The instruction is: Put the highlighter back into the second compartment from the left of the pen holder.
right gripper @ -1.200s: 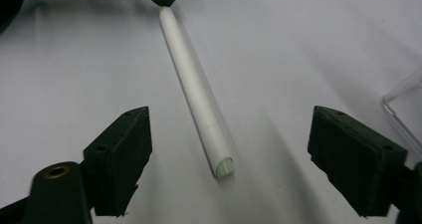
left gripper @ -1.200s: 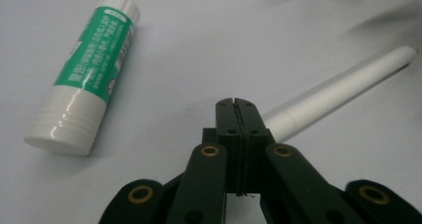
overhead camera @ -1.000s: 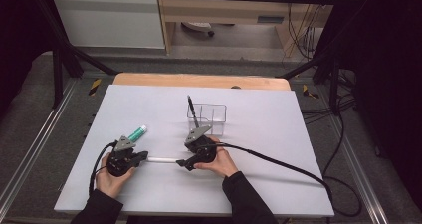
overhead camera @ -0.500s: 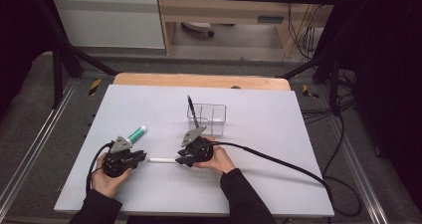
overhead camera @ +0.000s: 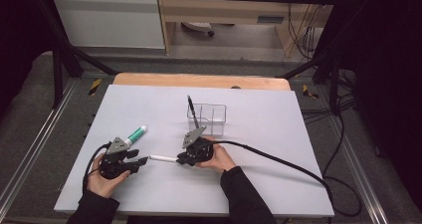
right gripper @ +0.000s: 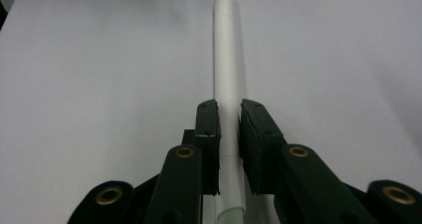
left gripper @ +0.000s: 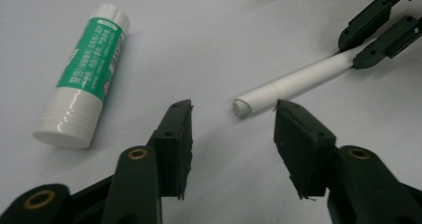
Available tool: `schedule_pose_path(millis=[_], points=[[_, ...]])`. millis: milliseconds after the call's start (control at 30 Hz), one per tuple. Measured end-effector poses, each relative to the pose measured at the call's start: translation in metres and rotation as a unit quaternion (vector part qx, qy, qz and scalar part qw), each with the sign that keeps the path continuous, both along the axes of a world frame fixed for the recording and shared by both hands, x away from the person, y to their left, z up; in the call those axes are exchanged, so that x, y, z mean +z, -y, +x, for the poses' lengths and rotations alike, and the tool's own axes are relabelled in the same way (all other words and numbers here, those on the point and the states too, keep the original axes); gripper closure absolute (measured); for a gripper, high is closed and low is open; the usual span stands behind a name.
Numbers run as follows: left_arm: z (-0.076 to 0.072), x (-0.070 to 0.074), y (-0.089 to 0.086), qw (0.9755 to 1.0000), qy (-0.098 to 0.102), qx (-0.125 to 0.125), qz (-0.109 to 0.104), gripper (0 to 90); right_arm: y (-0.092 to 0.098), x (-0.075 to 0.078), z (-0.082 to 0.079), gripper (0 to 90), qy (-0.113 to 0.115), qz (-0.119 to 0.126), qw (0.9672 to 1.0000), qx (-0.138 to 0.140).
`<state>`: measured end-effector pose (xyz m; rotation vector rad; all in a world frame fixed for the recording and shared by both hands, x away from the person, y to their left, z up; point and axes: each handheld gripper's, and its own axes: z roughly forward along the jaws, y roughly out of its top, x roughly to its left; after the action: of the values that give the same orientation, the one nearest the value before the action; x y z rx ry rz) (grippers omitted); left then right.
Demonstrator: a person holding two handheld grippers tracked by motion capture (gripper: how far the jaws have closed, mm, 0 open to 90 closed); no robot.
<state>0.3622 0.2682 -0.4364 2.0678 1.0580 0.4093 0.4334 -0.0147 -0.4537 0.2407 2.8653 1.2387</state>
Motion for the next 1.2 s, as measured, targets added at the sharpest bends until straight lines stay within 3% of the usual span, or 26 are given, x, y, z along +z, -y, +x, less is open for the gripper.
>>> schedule_pose_path(millis=[300, 500, 733, 933, 1200], points=[[-0.003, 0.002, -0.003, 0.9999, -0.002, -0.011, -0.006, 31.2, 0.002, 0.005, -0.001, 79.2, -0.003, -0.001, 1.0000, 0.004], [-0.006, 0.006, 0.000, 0.9997, 0.008, -0.025, 0.000, 20.0, 0.010, 0.022, -0.003, 79.3, -0.009, 0.003, 1.0000, 0.001], [-0.009, 0.007, 0.012, 0.9982, 0.016, -0.055, 0.018, 12.1, 0.032, 0.045, -0.009, 79.2, -0.006, -0.006, 0.9998, -0.017], [-0.012, 0.010, 0.029, 0.9952, 0.022, -0.089, 0.035, 9.7, 0.056, 0.056, -0.017, 79.2, -0.005, -0.012, 0.9994, -0.032], [-0.016, 0.014, 0.060, 0.9879, 0.031, -0.140, 0.059, 7.8, 0.087, 0.064, -0.030, 79.2, -0.001, -0.021, 0.9990, -0.041]])
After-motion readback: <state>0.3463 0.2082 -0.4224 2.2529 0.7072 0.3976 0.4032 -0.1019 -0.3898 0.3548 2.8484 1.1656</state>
